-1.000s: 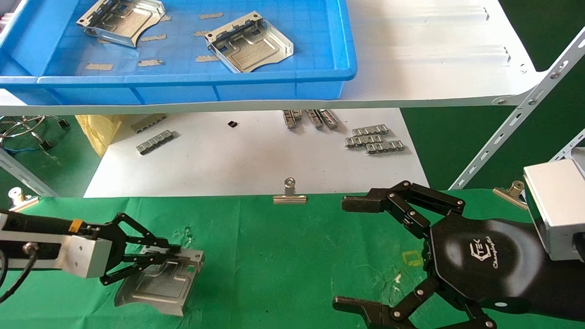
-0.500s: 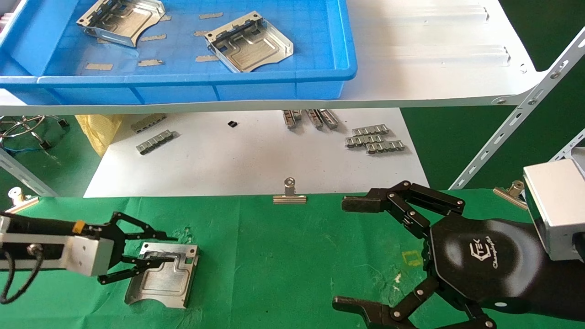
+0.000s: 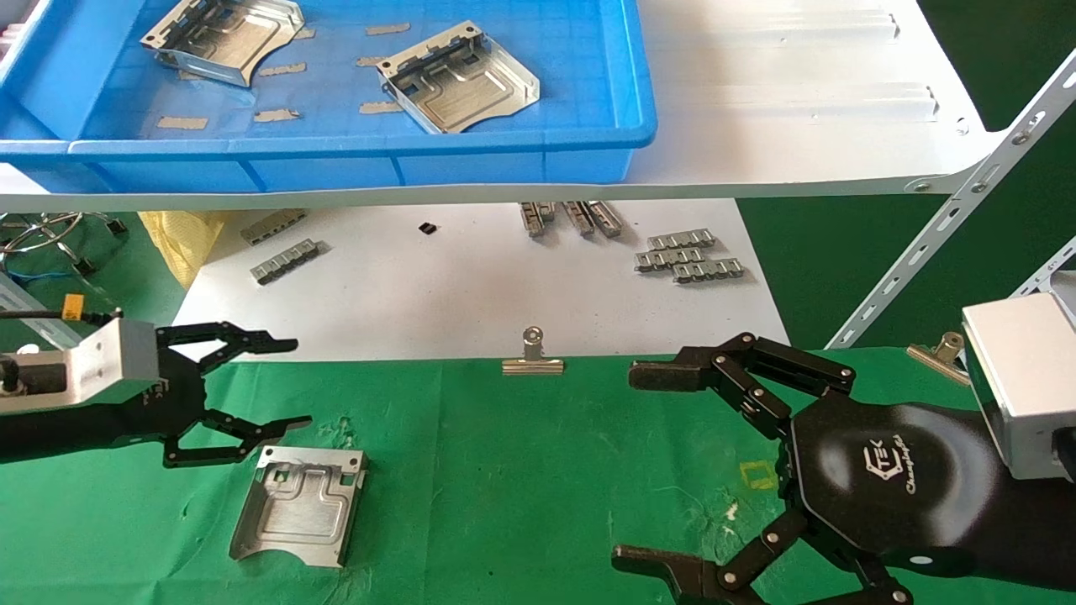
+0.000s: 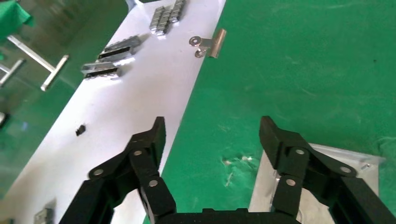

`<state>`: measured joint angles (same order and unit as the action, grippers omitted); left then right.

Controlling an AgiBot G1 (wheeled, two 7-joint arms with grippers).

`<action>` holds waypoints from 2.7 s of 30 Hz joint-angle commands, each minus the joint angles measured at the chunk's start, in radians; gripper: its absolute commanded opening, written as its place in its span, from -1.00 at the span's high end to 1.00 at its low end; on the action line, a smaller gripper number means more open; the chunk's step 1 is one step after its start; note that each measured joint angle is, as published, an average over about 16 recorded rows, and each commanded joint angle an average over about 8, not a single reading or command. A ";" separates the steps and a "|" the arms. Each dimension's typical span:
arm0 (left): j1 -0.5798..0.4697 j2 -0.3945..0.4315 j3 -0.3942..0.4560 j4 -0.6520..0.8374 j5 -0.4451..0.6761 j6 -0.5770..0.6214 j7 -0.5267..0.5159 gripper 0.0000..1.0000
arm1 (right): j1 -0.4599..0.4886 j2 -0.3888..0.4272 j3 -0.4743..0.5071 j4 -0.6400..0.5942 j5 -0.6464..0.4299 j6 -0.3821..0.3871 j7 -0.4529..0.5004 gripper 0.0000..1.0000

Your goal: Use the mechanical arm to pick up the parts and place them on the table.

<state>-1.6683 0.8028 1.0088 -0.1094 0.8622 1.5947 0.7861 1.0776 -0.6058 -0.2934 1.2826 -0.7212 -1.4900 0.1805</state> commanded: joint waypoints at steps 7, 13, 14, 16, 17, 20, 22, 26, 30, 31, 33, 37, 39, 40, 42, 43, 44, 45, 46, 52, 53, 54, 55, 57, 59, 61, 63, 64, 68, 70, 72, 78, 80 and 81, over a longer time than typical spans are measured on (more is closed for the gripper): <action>0.010 -0.005 -0.009 0.000 -0.019 0.002 -0.035 -1.00 | 0.000 0.000 0.000 0.000 0.000 0.000 0.000 -1.00; 0.028 -0.010 -0.032 -0.040 -0.017 -0.002 -0.059 -1.00 | 0.000 0.000 0.000 0.000 0.000 0.000 0.000 -1.00; 0.035 -0.012 -0.040 -0.054 -0.019 -0.003 -0.070 -1.00 | 0.000 0.000 -0.001 -0.001 0.000 0.000 0.000 -1.00; 0.052 -0.018 -0.061 -0.088 -0.022 -0.006 -0.097 -1.00 | 0.000 0.000 -0.001 -0.001 0.000 0.000 0.000 -1.00; 0.061 -0.021 -0.073 -0.107 -0.024 -0.007 -0.113 -1.00 | 0.000 0.000 -0.001 -0.001 0.000 0.000 0.000 -1.00; 0.091 -0.030 -0.109 -0.166 -0.030 -0.012 -0.160 -1.00 | 0.000 0.000 -0.001 -0.001 0.000 0.000 -0.001 -1.00; 0.110 -0.036 -0.133 -0.205 -0.034 -0.016 -0.192 -1.00 | 0.000 0.000 -0.001 -0.001 0.001 0.000 -0.001 -1.00; 0.149 -0.049 -0.181 -0.283 -0.042 -0.023 -0.255 -1.00 | 0.001 0.000 -0.001 -0.001 0.001 0.000 -0.001 -1.00; 0.188 -0.062 -0.229 -0.362 -0.050 -0.029 -0.318 -1.00 | 0.001 0.000 -0.002 -0.001 0.001 0.000 -0.001 -1.00; 0.198 -0.065 -0.242 -0.382 -0.052 -0.031 -0.334 -1.00 | 0.001 0.000 -0.002 -0.001 0.001 0.000 -0.001 -1.00; 0.218 -0.071 -0.266 -0.421 -0.056 -0.034 -0.366 -1.00 | 0.001 0.000 -0.002 -0.001 0.001 0.000 -0.001 -1.00; 0.257 -0.084 -0.314 -0.500 -0.064 -0.041 -0.429 -1.00 | 0.001 0.000 -0.002 -0.001 0.001 0.000 -0.001 -1.00; 0.277 -0.090 -0.338 -0.539 -0.068 -0.044 -0.461 -1.00 | 0.001 0.000 -0.002 -0.001 0.001 0.000 -0.001 -1.00; 0.286 -0.093 -0.350 -0.559 -0.070 -0.046 -0.477 -1.00 | 0.001 0.000 -0.002 -0.001 0.001 0.000 -0.001 -1.00; 0.306 -0.099 -0.374 -0.598 -0.073 -0.049 -0.508 -1.00 | 0.001 0.001 -0.002 -0.001 0.001 0.000 -0.001 -1.00; 0.316 -0.102 -0.387 -0.618 -0.075 -0.051 -0.524 -1.00 | 0.001 0.001 -0.002 -0.001 0.001 0.000 -0.001 -1.00; 0.325 -0.106 -0.398 -0.637 -0.077 -0.053 -0.540 -1.00 | 0.001 0.001 -0.002 -0.001 0.001 0.000 -0.001 -1.00; 0.335 -0.109 -0.410 -0.656 -0.079 -0.055 -0.556 -1.00 | 0.001 0.001 -0.002 -0.001 0.001 0.000 -0.001 -1.00; 0.345 -0.112 -0.423 -0.676 -0.081 -0.056 -0.572 -1.00 | 0.001 0.001 -0.002 -0.001 0.001 0.000 -0.001 -1.00; 0.404 -0.131 -0.495 -0.794 -0.093 -0.066 -0.667 -1.00 | 0.001 0.001 -0.003 -0.001 0.002 0.001 -0.001 -1.00; 0.413 -0.134 -0.507 -0.813 -0.095 -0.068 -0.682 -1.00 | 0.001 0.001 -0.003 -0.001 0.002 0.001 -0.002 -1.00; 0.423 -0.137 -0.519 -0.833 -0.097 -0.070 -0.698 -1.00 | 0.001 0.001 -0.003 -0.001 0.002 0.001 -0.002 -1.00; 0.433 -0.140 -0.531 -0.853 -0.099 -0.071 -0.714 -1.00 | 0.001 0.001 -0.003 -0.001 0.002 0.001 -0.002 -1.00; 0.453 -0.146 -0.555 -0.892 -0.103 -0.075 -0.745 -1.00 | 0.001 0.001 -0.003 -0.001 0.002 0.001 -0.002 -1.00; 0.472 -0.153 -0.579 -0.931 -0.107 -0.078 -0.777 -1.00 | 0.001 0.001 -0.003 -0.001 0.002 0.001 -0.002 -1.00; 0.492 -0.159 -0.603 -0.970 -0.111 -0.081 -0.809 -1.00 | 0.001 0.001 -0.003 -0.001 0.002 0.001 -0.002 -1.00; 0.511 -0.165 -0.627 -1.009 -0.115 -0.085 -0.840 -1.00 | 0.001 0.001 -0.003 -0.001 0.002 0.001 -0.002 -1.00; 0.521 -0.168 -0.640 -1.029 -0.117 -0.087 -0.856 -1.00 | 0.001 0.001 -0.003 -0.001 0.002 0.001 -0.002 -1.00; 0.560 -0.181 -0.687 -1.107 -0.125 -0.093 -0.919 -1.00 | 0.001 0.001 -0.004 -0.001 0.002 0.001 -0.002 -1.00; 0.575 -0.186 -0.706 -1.136 -0.128 -0.096 -0.943 -1.00 | 0.001 0.001 -0.004 -0.001 0.002 0.001 -0.002 -1.00; 0.590 -0.190 -0.725 -1.168 -0.131 -0.098 -0.966 -1.00 | 0.001 0.001 -0.004 -0.001 0.002 0.001 -0.002 -1.00; 0.613 -0.198 -0.753 -1.215 -0.137 -0.101 -0.993 -1.00 | 0.001 0.001 -0.004 -0.001 0.003 0.001 -0.002 -1.00; 0.612 -0.198 -0.752 -1.213 -0.138 -0.102 -0.991 -1.00 | 0.001 0.001 -0.004 -0.001 0.003 0.001 -0.002 -1.00; 0.612 -0.198 -0.751 -1.212 -0.138 -0.102 -0.990 -1.00 | 0.001 0.001 -0.004 -0.001 0.003 0.002 -0.002 -1.00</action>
<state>-1.0586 0.6059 0.2595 -1.3184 0.7257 1.4939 -0.2037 1.0787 -0.6045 -0.2973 1.2813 -0.7186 -1.4887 0.1783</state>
